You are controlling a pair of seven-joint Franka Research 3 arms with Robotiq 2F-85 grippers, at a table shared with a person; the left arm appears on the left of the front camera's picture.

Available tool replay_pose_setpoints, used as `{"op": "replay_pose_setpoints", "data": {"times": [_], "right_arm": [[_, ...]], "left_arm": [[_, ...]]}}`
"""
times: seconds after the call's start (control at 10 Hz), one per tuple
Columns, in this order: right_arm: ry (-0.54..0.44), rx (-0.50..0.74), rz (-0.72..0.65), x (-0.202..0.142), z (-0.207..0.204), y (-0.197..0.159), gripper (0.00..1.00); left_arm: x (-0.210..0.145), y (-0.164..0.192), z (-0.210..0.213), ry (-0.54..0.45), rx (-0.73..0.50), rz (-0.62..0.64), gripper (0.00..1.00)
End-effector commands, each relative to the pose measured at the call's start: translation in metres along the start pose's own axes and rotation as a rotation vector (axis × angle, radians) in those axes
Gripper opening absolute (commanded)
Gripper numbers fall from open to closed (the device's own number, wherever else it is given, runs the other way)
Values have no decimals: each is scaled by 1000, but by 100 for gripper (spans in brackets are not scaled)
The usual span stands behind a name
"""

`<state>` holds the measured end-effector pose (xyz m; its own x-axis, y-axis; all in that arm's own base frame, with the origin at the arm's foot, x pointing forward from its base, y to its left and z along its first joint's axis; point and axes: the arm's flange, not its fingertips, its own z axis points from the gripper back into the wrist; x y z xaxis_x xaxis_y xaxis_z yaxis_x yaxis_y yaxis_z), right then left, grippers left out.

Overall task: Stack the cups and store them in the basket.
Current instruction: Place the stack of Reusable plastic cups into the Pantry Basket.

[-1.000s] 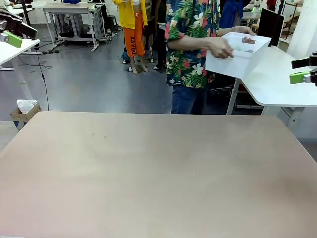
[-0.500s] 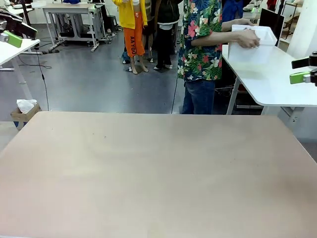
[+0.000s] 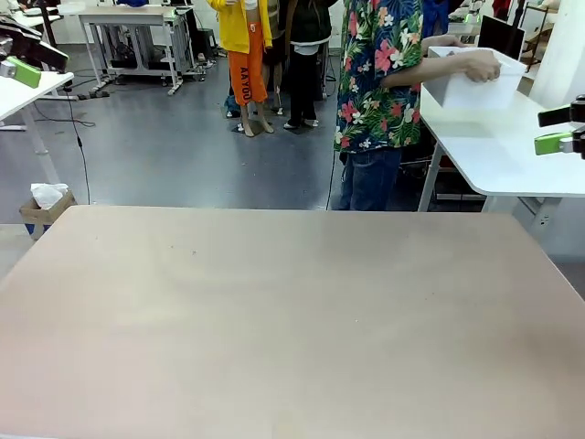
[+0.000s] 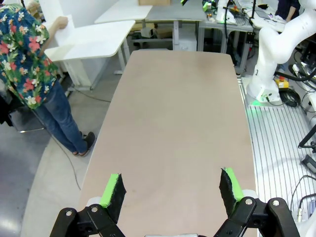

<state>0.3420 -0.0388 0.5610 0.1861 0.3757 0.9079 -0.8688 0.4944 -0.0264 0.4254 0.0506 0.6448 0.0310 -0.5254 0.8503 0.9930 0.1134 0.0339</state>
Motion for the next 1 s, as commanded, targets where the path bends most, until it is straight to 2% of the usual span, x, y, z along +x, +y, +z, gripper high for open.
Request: {"op": "replay_pose_setpoints", "data": {"times": [0.0, 0.9], "right_arm": [[-30, 1, 14, 0, -1, -2, 100], [-30, 1, 14, 0, -1, -2, 100]], "left_arm": [[3, -2, 2, 9, 2, 0, 100], [3, -2, 2, 9, 2, 0, 100]]}}
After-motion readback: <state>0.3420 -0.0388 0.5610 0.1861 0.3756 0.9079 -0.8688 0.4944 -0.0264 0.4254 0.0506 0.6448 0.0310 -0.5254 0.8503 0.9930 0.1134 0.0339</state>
